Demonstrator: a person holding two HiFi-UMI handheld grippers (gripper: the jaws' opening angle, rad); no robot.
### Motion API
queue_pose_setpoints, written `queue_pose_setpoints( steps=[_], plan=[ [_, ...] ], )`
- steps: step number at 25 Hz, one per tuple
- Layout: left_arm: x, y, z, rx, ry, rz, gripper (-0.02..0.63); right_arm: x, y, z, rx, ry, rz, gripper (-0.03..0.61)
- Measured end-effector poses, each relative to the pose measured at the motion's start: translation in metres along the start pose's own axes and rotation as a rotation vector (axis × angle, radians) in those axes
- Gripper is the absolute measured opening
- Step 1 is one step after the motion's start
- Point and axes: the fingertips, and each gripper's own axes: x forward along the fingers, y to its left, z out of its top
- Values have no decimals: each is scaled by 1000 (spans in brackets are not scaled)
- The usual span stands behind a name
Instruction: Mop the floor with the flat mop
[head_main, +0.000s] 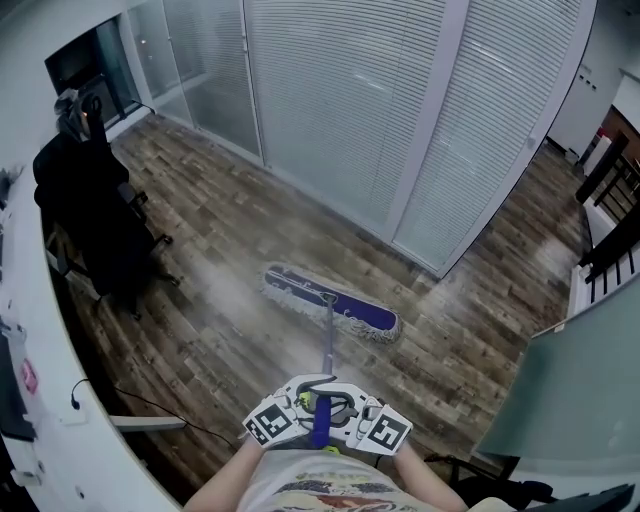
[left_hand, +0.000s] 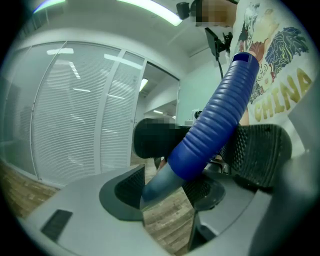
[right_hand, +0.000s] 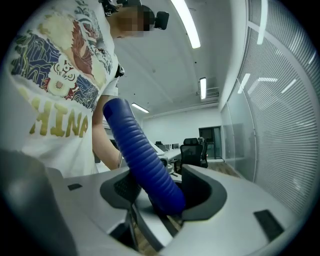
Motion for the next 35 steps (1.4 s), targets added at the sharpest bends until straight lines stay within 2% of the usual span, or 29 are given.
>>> queue_pose_setpoints(
  steps=[7,15,20,25,29,35],
  plan=[
    [-13,126,19,-2,-4,-33,204,63,-115,13,-1,-15,-32,229],
    [-7,239,21,16,3,-69,204,108,-222,4,-25,-15,-74,229],
    [20,293,31,27,1,-86,204,107,-284,0,-25,-24,-89,229],
    [54,366,39,30,5,-95,204,108,-365,-11,-23,-23,-102,229],
    [91,441,51,28,10,-84,204,104,-448,-14,-26,-41,-100,229],
    [162,544,95,48,37,-126,204,78,-581,0,-20,-120,-144,229]
  ],
)
